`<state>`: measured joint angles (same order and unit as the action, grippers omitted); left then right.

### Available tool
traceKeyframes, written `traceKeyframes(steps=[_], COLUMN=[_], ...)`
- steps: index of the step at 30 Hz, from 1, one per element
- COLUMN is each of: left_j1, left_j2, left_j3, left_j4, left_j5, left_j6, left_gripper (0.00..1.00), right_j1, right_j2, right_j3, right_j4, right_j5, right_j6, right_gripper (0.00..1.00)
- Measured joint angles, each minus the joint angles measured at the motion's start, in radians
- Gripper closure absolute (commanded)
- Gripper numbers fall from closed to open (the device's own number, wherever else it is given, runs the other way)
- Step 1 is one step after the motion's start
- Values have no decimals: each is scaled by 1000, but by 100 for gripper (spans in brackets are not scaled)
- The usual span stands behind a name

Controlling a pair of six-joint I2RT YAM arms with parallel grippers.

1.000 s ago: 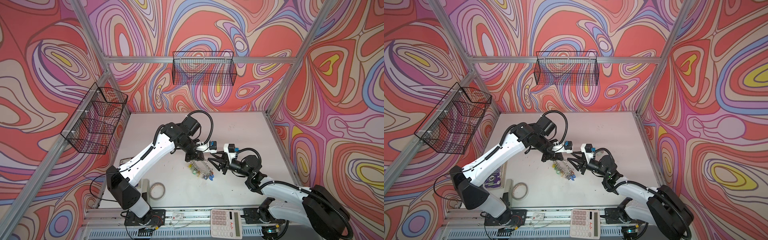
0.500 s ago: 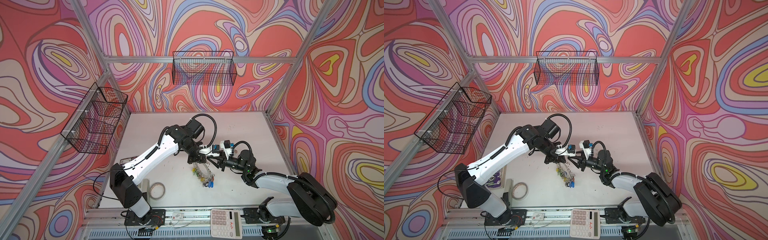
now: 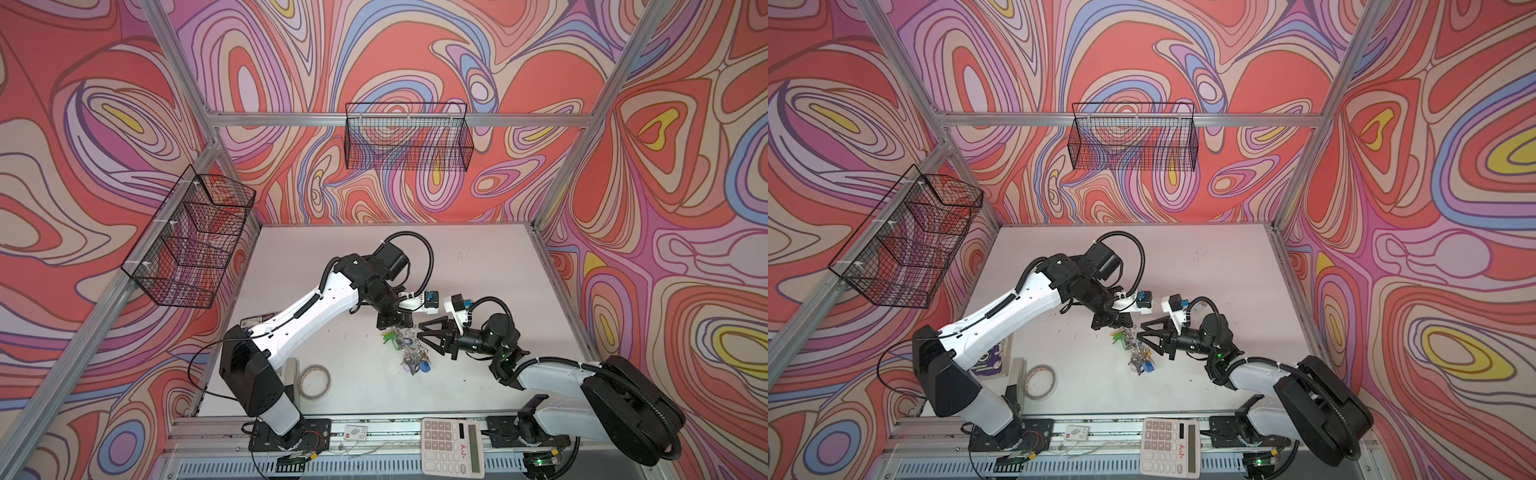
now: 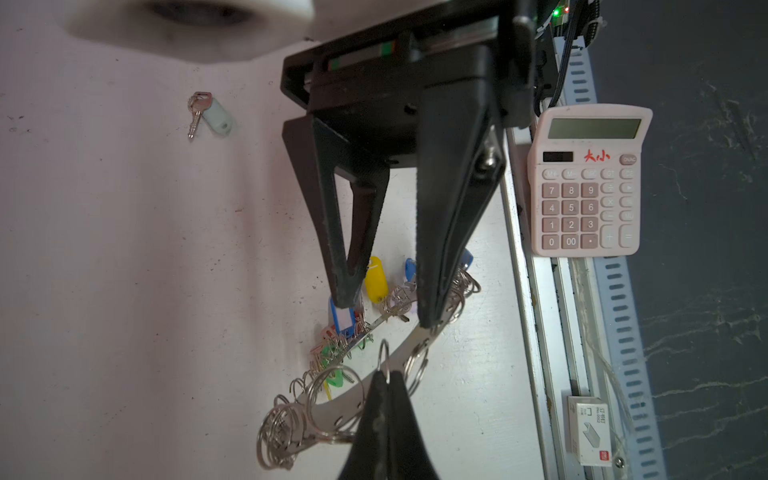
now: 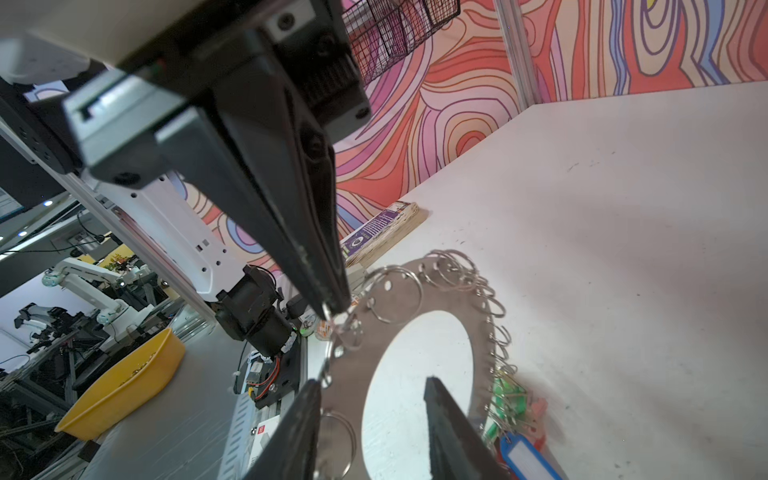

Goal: Attach keys to a key ring
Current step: Pass the keyring.

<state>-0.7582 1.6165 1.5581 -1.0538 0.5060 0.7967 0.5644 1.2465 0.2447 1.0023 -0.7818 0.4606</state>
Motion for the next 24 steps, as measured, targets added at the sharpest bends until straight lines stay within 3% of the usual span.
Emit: traceKeyframes(steps=[5, 24], left_j1=[5, 15], left_j2=[-7, -24], left_j3=[-27, -38], left_j4=[21, 18], left_j5=[3, 17], left_j6=[0, 13], left_gripper=[100, 100], right_j1=[0, 10], right_j2=[-52, 50], right_j3=[0, 117], right_j4=[-15, -102], right_j5=[22, -19], right_j6=[-17, -116], right_gripper=[53, 72])
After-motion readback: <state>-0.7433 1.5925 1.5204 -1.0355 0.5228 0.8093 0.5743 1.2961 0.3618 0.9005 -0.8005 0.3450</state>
